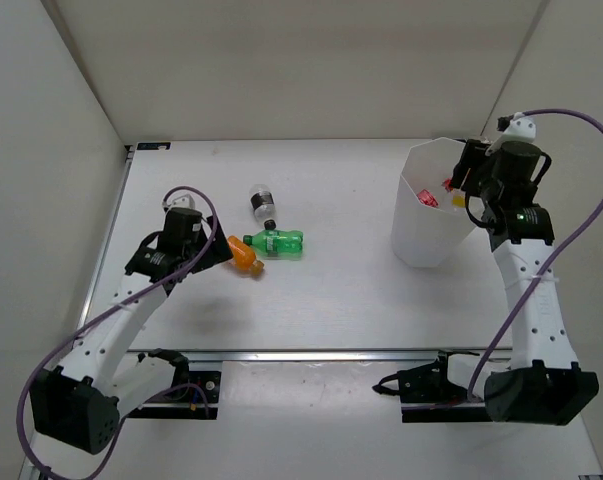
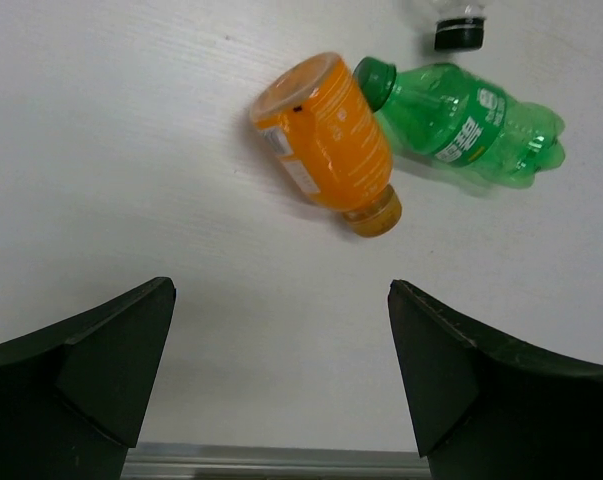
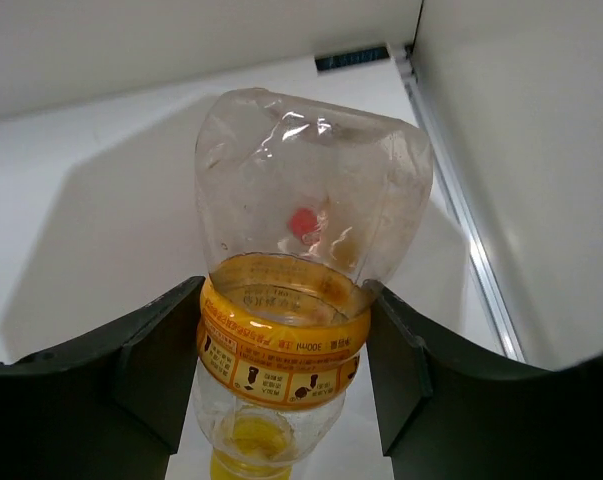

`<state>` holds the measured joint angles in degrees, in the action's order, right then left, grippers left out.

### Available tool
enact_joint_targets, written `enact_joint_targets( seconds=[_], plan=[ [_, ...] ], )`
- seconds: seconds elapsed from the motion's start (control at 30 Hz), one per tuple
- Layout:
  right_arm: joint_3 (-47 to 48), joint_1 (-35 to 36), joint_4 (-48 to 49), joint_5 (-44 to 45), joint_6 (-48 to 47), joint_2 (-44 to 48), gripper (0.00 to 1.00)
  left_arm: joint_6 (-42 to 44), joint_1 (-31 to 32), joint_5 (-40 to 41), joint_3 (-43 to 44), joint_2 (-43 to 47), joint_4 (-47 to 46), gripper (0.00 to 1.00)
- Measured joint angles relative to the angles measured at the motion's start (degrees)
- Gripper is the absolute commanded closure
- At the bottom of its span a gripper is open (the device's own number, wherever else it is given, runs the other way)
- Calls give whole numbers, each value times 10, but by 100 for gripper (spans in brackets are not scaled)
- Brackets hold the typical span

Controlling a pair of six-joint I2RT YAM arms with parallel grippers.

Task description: Put the plastic bottles in the bin

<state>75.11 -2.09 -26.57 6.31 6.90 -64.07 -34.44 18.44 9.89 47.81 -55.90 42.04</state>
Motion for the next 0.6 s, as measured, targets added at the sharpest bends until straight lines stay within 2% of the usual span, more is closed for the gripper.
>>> enact_joint_targets(
  seconds=[0.07,0.13,0.23,0.47,0.6],
  plan=[
    [-17,-11,-7,-16,-16,-19,35,8,-4,0,21,-31,-17,1],
    [-18,-12,-16,-26,-37,-42,15,16,-12,1,46,-59,-30,1],
    [-17,-13,-17,-33,-60,-61,2,23,-19,2,75,-89,-53,1],
    [20,11,-16,-39,-89,-62,0,38,-25,2,111,-143,-83,2],
    [29,47,-19,-41,-95,-48,0,56,-11,1,170,-225,-99,2]
  ],
)
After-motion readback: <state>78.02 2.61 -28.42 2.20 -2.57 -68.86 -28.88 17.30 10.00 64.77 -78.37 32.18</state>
